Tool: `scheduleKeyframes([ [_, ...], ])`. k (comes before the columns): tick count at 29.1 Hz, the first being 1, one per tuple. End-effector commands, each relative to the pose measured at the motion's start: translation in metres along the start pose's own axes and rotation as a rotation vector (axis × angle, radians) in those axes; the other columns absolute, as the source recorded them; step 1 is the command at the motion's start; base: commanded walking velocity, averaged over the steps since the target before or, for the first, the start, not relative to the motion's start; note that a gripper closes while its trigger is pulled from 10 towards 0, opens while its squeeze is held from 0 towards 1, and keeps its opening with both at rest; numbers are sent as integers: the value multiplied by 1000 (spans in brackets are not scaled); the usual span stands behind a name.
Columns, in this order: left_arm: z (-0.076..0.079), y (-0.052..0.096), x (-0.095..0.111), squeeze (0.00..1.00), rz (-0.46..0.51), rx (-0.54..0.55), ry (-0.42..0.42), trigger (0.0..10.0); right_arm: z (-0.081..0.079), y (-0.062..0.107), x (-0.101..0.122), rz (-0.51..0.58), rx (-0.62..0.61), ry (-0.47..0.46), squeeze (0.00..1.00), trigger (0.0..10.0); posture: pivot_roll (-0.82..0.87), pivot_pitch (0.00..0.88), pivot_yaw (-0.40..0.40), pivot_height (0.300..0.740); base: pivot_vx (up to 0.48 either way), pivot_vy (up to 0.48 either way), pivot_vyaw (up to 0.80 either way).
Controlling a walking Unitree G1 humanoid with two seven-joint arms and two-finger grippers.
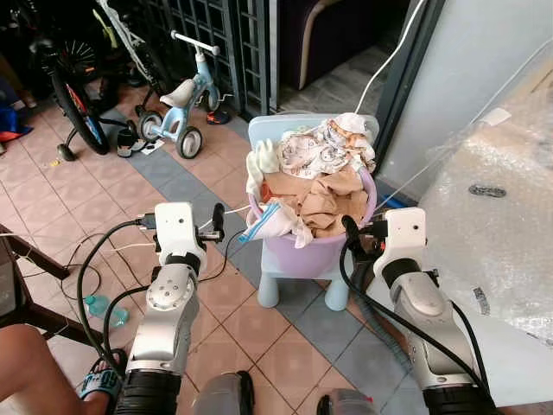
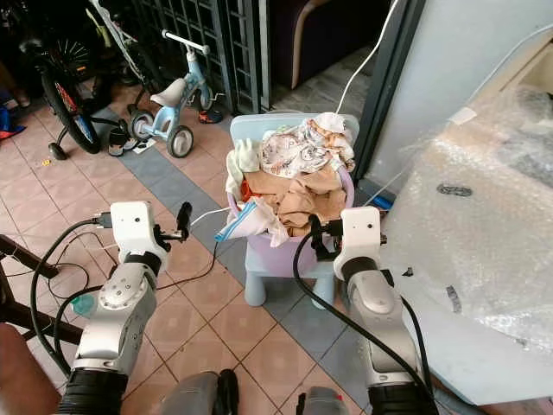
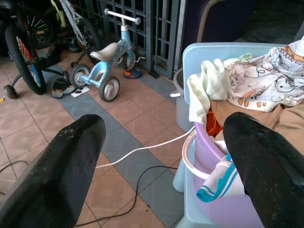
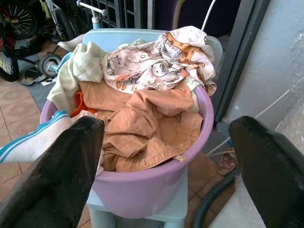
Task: Clothes washing
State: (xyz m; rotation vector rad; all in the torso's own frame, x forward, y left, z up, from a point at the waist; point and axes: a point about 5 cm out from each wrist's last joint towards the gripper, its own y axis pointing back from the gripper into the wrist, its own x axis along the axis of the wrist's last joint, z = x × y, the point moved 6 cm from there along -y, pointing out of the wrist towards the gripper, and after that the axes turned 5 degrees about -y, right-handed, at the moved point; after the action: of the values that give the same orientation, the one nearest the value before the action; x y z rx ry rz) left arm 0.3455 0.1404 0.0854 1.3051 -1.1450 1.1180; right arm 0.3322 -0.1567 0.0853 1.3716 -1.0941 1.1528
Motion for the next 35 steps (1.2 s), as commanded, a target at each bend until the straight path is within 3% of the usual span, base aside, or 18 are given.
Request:
scheduleKeyframes([
  [1,0,0,3,0,8,-9,-11,10000,-3,-2,4,10,9,-17,0,10000,-53,106,52,740,262,0,0],
  [6,1,0,3,0,11,-12,-11,10000,-14,-6,3,6,37,105,0,10000,-52,102,53,740,263,0,0],
  [8,1,0,4,0,13,-12,-14,10000,-27,-4,0,-11,106,21,0,10000,-50,105,53,740,262,0,0],
  [12,0,1,3,0,8,-8,-11,10000,-35,-3,-5,-25,133,79,0,10000,-47,105,51,740,263,0,0],
  [17,0,2,2,0,5,-8,-10,10000,-37,-4,-15,-67,149,154,0,10000,-43,109,51,740,287,0,0],
  [35,1,2,1,0,-5,-16,-22,10000,-40,-7,-13,-66,169,118,0,10000,-40,118,52,740,417,161,0],
])
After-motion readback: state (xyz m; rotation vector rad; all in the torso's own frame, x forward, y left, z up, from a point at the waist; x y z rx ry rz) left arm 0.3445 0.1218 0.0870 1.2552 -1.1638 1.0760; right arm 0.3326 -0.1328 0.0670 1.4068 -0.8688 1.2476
